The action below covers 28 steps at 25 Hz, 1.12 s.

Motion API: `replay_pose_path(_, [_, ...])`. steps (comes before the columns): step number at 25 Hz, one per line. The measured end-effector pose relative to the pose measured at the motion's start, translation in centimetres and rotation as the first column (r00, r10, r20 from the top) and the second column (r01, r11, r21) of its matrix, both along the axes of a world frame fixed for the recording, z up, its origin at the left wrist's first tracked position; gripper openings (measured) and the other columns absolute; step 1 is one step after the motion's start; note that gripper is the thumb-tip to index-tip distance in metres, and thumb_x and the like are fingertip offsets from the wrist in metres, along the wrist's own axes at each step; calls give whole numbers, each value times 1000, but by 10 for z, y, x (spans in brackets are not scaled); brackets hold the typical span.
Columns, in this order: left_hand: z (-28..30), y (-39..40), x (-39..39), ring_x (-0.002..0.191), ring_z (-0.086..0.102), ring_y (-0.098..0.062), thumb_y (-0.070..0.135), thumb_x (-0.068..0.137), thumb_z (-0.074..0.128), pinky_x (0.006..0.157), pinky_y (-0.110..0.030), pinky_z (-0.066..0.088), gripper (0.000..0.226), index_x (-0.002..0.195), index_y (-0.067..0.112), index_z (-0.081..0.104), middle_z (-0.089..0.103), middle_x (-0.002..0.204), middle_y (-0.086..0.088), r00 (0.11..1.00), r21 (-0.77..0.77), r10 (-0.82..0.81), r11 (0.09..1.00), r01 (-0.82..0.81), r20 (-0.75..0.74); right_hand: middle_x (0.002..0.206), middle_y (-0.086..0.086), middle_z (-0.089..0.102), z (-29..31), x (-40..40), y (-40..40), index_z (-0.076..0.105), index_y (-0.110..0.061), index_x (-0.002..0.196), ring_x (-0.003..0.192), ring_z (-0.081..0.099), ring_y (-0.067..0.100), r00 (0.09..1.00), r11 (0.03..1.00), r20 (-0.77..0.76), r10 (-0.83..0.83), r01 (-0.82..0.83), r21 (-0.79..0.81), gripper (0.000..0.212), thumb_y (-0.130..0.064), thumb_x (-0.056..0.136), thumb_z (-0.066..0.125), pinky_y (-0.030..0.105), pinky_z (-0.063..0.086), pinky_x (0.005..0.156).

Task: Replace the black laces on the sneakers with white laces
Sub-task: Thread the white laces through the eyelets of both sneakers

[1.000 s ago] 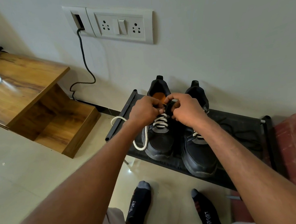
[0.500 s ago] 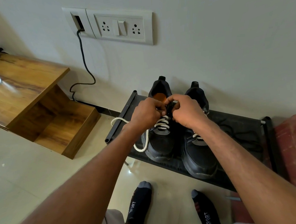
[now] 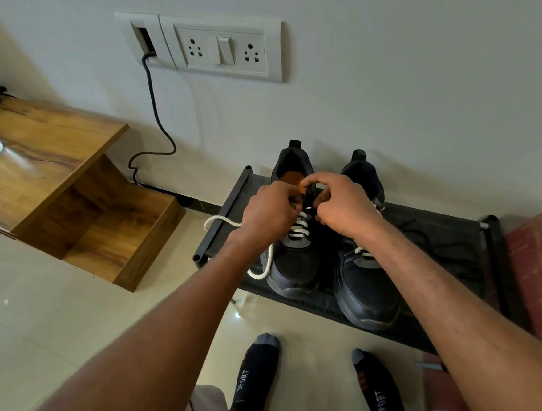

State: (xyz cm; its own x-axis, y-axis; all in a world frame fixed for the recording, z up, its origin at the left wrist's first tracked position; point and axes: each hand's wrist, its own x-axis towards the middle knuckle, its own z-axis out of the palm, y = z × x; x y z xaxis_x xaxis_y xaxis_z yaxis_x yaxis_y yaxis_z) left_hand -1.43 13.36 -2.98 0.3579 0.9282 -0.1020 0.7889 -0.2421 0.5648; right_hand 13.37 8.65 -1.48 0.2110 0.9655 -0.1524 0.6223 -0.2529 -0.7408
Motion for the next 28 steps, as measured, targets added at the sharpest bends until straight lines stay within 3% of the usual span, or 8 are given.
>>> replay_pose_path(3, [4,2,-1,72,62,-16,12,97,63,63,-29,45,14,91,18,75,64,76,8,999,-57,-24,998,27,42,86,0,74,-4,3,0,61,-31,124,78,73,19,998,999,-48,-41,41,-2,50,1,88,73,43,64,79])
replay_pose_path(7, [8,6,-9,80,63,-18,17,99,60,67,-35,51,18,98,23,77,70,87,3,985,33,-157,987,160,-69,78,2,75,-4,1,-3,70,-20,90,66,73,17,996,997,38,-81,81,-1,16,-20,87,86,33,63,68])
replay_pose_path(11, [9,10,-13,92,58,-19,29,102,59,76,-41,48,20,96,21,76,62,94,0,981,120,-167,977,178,-98,71,3,74,-4,-7,1,73,-19,76,63,73,18,992,995,78,-95,96,-15,17,-19,90,83,36,65,67])
replay_pose_path(14, [9,10,-18,111,46,-19,45,101,61,87,-38,43,26,119,32,76,46,109,3,980,173,-120,974,147,-157,74,4,74,-7,-8,5,70,-19,78,67,74,21,986,994,133,-101,105,-24,19,-16,96,72,43,65,71])
replay_pose_path(17, [8,10,-21,106,53,-16,44,103,60,84,-30,37,29,124,31,74,46,111,6,990,105,-112,987,121,-90,76,6,73,-2,-8,3,65,-15,83,56,74,18,983,982,-3,-186,186,17,23,-13,104,57,36,63,60])
replay_pose_path(22, [9,12,-21,102,55,-21,39,107,53,84,-30,36,25,117,33,75,45,107,6,992,67,-112,991,115,-54,100,5,67,24,14,9,55,-17,97,64,71,20,733,606,-472,-491,676,420,13,-14,105,45,31,57,59])
replay_pose_path(25, [8,13,-25,100,53,-17,32,108,52,81,-25,36,25,119,36,74,46,112,6,997,94,-63,994,58,50,124,6,58,24,10,-3,53,-10,123,84,56,9,894,743,56,-444,333,580,26,-3,98,55,11,47,67])
replay_pose_path(28, [8,16,-24,105,53,-16,27,107,55,86,-26,38,25,121,34,74,46,126,3,997,127,-62,990,56,44,124,1,65,12,-3,-7,55,-21,135,97,69,18,965,982,263,-5,-45,184,40,-18,98,69,36,59,83])
